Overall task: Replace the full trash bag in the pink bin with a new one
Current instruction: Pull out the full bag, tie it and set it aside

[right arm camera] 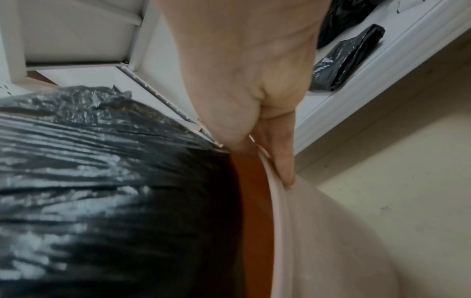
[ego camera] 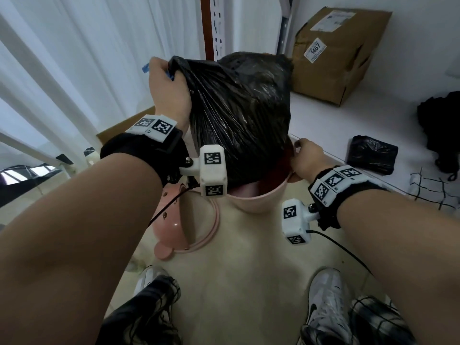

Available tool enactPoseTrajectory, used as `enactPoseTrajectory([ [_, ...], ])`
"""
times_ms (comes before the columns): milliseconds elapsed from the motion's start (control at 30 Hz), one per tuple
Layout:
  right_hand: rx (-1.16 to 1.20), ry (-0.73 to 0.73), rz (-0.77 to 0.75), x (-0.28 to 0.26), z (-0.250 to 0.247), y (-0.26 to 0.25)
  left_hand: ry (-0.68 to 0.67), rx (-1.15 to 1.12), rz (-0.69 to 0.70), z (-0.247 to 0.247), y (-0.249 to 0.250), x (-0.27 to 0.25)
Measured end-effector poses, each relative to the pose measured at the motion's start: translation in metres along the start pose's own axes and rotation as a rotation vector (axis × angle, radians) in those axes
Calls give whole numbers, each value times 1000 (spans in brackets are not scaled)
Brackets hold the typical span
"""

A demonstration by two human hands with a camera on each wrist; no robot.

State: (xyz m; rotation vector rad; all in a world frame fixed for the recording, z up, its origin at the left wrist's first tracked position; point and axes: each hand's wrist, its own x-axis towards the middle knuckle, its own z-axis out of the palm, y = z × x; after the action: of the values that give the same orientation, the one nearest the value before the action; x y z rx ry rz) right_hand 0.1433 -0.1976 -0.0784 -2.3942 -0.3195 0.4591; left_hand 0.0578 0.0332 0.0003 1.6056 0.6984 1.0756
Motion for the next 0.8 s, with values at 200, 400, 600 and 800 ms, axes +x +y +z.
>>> enactPoseTrajectory([
  [200, -34, -12, 47, 14, 1, 21, 54, -59, -14, -7, 8, 9],
  [400, -248, -130, 73, 12, 3, 22, -90, -74, 7, 7, 9, -8],
  [600, -449, -19, -2, 6, -12, 12, -232, -88, 10, 29, 24, -22],
  [800, -97, 204, -35, -9, -83, -17, -489, -242, -134, 57, 87, -33],
])
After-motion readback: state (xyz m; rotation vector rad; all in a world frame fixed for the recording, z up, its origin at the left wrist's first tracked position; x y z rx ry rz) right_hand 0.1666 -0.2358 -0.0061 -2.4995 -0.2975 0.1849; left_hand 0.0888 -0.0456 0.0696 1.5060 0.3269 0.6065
